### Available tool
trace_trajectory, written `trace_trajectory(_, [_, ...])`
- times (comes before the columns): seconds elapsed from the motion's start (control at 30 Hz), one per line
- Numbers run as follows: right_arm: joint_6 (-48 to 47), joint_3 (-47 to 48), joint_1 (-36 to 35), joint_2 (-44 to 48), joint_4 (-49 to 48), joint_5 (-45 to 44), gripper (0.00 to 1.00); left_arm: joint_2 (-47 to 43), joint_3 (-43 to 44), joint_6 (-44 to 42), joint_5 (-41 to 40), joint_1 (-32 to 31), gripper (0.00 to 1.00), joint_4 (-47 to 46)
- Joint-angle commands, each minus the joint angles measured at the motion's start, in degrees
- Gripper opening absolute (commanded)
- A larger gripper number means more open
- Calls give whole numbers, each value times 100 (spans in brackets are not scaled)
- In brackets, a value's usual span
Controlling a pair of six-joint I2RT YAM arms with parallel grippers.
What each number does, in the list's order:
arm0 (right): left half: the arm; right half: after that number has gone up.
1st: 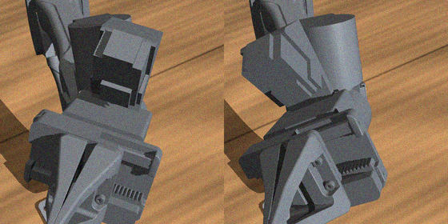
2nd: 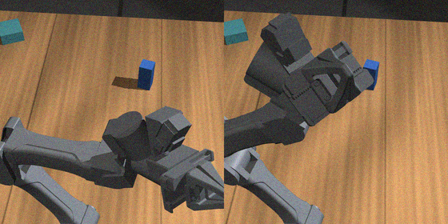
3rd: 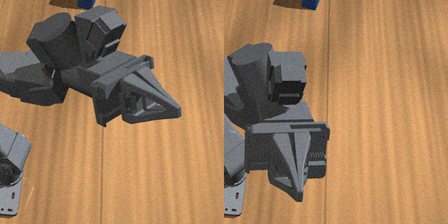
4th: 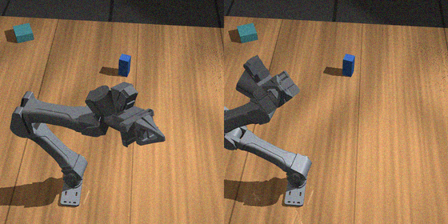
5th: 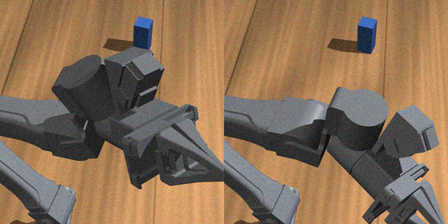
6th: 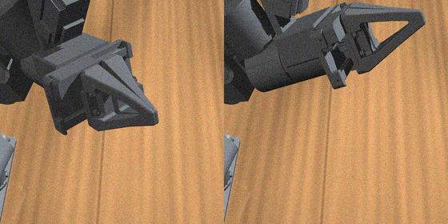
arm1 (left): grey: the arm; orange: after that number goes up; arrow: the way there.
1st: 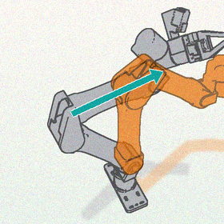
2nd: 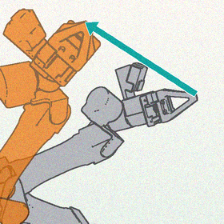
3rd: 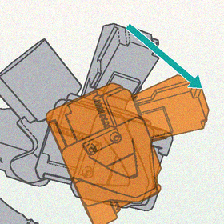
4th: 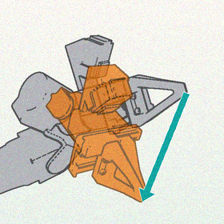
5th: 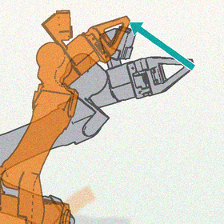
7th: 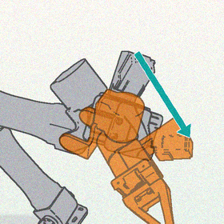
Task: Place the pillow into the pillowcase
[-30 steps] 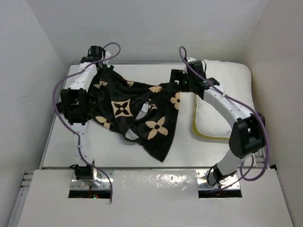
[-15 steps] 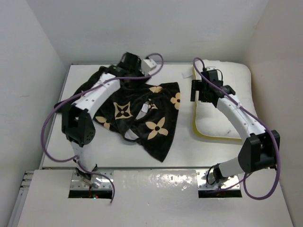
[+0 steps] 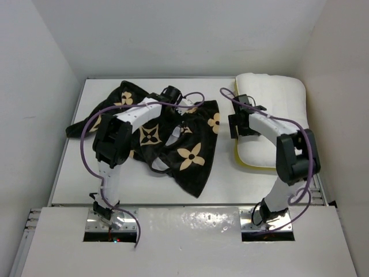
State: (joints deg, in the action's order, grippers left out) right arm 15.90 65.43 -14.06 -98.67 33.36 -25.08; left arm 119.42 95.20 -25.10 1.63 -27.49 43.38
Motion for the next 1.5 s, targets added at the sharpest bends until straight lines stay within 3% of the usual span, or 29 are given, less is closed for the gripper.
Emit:
trace_trajectory(0.0, [-157,260,-114,-266,-119,134,98,-15,-27,58,-40,15,41,-171])
trace_trajectory(0.1, [-131,207,-97,-441,-181,301,82,11,-107,58,47,173,26,-146])
trace_trajectory(0.13, [-88,198,-96,-460,-129,337,53,20,-107,58,100,199,21,-128])
trace_trajectory(0.2, [-17,163,-70,-408,-23,390,19,12,-107,76,224,270,10,-93])
trace_trajectory(0.27, [-69,-29,-157,-241,-23,416,0,-23,-81,76,268,305,3,-75])
trace_trajectory(0.5, [-1333,-531,-799,1217,99,924,0,-138,131,-12,277,366,0,31])
trace_trajectory(0.6, [-2169,-680,-1168,1947,301,1575,0,-147,236,-47,198,436,0,13])
trace_trajectory(0.83, [-2749,-1505,-1318,3949,47,3235,0,38,614,40,241,814,0,83])
trace_trajectory(1.0, [-3075,-1586,-1362,4216,712,4061,0,12,623,67,321,1060,0,-4])
trace_trajectory(1.07, [-3154,-1489,-1362,4129,934,4431,4,12,658,76,338,1122,0,-4])
trace_trajectory(1.13, [-3225,-1358,-1362,4041,1224,5002,18,3,675,76,329,1140,0,-4])
trace_trajectory(1.2, [-3321,-1200,-1292,3909,1444,5380,26,-15,676,67,312,1158,0,-22])
trace_trajectory(1.33, [-3085,-1050,-898,3864,1095,5724,66,-50,667,58,347,1166,0,-22])
trace_trajectory(1.37, [-2736,-1041,-827,3882,606,5760,83,-50,675,58,364,1166,0,-13])
trace_trajectory(1.47, [-1760,-1199,-624,3769,-815,5393,99,-76,675,67,408,1167,0,-13])
